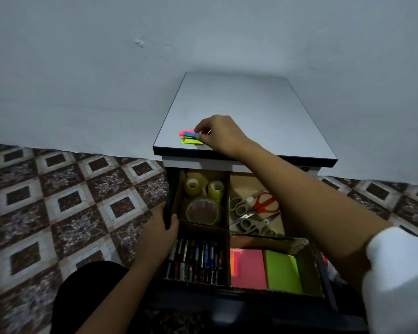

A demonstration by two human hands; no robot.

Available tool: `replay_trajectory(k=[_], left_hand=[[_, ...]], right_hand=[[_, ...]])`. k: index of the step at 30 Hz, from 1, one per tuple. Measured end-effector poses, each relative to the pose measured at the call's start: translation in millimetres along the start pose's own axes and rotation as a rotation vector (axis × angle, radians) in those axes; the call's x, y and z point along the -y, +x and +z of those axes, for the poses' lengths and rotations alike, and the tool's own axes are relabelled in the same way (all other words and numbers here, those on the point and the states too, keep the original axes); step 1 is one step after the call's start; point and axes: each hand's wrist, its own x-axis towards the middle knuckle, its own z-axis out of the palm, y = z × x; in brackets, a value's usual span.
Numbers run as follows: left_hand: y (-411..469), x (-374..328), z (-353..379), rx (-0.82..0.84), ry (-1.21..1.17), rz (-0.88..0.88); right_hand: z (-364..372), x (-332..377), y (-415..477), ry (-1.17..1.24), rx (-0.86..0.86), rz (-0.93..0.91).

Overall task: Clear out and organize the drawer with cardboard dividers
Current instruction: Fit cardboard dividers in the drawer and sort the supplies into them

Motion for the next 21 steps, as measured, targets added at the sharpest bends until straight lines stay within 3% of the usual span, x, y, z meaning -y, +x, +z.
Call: replay_trajectory(k=[6,21], left_hand=[[1.0,0.7,0.4,0.004,-0.033,0.028],[2.4,0.3,1.6,-0.001,-0.034,0.033]], right_hand=[[18.4,-4.1,13.5,-0.187,0.076,-0.062],[26.4,-8.7,-0.9,-0.237,0.051,-0.104]])
